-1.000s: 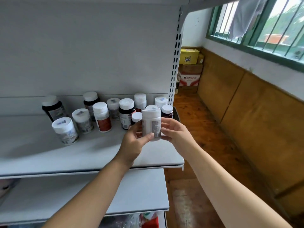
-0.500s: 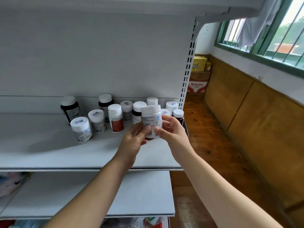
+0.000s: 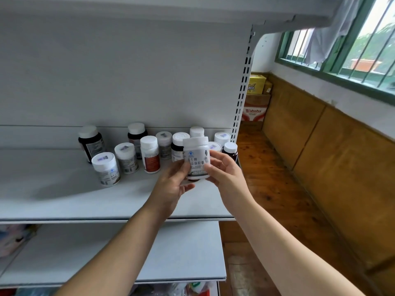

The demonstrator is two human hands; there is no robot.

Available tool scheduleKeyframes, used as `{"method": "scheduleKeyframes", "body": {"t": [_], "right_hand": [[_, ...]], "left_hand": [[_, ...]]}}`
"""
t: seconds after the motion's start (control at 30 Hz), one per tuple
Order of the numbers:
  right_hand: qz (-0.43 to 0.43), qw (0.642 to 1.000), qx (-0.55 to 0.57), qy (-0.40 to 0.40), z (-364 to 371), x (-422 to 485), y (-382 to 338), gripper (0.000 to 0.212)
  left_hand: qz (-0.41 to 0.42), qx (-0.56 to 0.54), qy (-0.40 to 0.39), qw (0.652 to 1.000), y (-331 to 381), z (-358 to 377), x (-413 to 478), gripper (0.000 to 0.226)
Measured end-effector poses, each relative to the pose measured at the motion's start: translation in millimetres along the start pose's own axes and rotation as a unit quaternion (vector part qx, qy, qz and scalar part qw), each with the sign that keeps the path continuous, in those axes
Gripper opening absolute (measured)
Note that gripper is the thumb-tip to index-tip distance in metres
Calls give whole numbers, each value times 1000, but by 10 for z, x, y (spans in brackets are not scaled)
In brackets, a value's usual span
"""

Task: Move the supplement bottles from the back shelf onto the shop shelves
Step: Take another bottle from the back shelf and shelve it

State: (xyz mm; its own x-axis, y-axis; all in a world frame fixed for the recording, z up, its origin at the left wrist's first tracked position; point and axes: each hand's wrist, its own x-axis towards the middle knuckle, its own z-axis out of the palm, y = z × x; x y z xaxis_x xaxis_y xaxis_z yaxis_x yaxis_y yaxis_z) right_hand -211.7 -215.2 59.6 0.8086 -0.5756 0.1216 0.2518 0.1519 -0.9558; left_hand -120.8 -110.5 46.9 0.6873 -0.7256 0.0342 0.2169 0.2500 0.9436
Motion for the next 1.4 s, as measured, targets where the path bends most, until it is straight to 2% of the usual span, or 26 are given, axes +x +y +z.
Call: {"method": "scheduleKeyframes", "body": {"t": [0.17,0.37,0.43,0.57,0.67,0.8,1.1,1.4], "right_hand": [[-7,1000,13,-6,-19,-6,-39,26],[-1,1000,-2,-6,0,-1,-24,32],[6,1000,14,-26,0,4,-11,31],[35,995,67,-71,30,27,40,29],[68,988,104,-97,121,58,85,31],[95,980,98,-142,374,75,159,32],[84,972,54,-215,1674,-177,460,33],[26,961,8,-275,3809,-523,1103,36]], "left_hand": [[-60,-64,-56,995,28,-24,-3,56],[-77,-84,-60,992,13,-76,-16,51],[-58,-71,-42,995,21,-95,-24,47],[-9,-39,46,998,38,-108,-66,8],[26,8,93,995,66,-153,-148,12],[46,20,137,989,143,-350,-337,18],[70,-13,216,974,528,-1502,-1050,10],[84,42,255,962,1249,-3445,-2033,21]]}}
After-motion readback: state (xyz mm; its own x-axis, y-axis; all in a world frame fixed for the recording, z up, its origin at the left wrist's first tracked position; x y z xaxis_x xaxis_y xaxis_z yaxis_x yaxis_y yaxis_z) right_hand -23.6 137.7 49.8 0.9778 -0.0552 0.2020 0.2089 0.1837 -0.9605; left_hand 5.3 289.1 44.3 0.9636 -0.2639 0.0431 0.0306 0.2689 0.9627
